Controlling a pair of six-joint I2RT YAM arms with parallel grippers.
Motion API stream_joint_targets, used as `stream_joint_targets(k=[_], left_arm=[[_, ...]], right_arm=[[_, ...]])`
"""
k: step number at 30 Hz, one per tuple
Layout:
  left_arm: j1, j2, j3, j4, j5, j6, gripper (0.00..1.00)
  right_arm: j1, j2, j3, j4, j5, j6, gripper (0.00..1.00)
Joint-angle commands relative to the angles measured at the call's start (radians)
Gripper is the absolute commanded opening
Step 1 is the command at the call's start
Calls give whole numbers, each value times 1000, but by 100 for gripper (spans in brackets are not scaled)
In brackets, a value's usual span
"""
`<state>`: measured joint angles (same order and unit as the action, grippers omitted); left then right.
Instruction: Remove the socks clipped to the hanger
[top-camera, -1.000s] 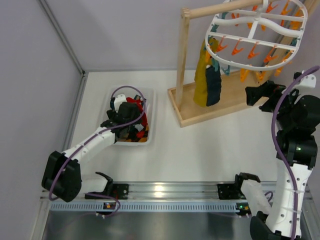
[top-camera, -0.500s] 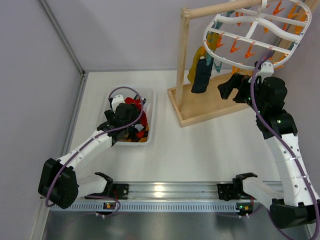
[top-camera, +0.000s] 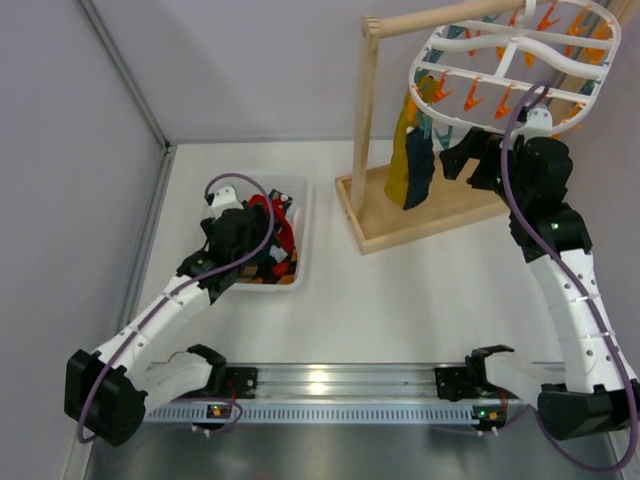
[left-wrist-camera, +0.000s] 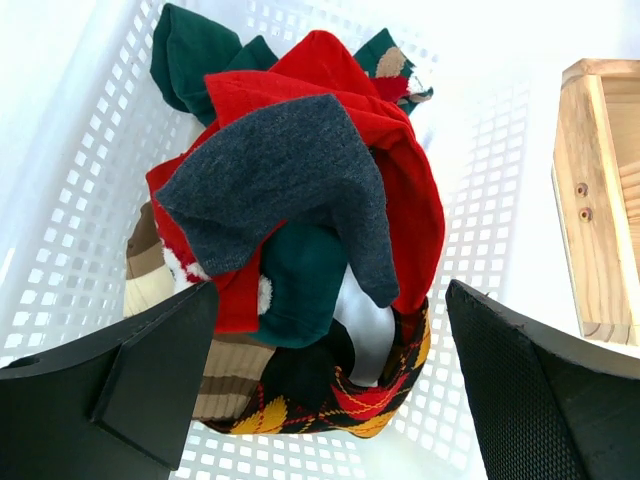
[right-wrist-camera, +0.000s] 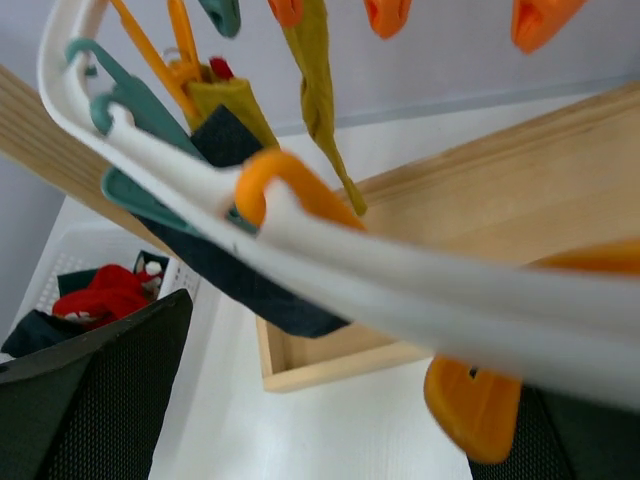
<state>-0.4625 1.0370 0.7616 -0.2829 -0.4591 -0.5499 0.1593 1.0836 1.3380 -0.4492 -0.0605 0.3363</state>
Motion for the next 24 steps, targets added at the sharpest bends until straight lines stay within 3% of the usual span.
stream_joint_targets(k=[1,13,20,24], left_arm=[[2,-32,-8,-6,5,15,99],[1,-23,-21,-7,-21,25,99],[1,-32,-35,-7,-41,30,99],[2,-31,-36,-6,-41,28,99]], right_arm=[[11,-60,-71,47,18,3,99],[135,-117,-272,122,-139,-43,100],[258,-77,-372,319,-24,-63,99],[315,-5,-385,427,157,-132,99]])
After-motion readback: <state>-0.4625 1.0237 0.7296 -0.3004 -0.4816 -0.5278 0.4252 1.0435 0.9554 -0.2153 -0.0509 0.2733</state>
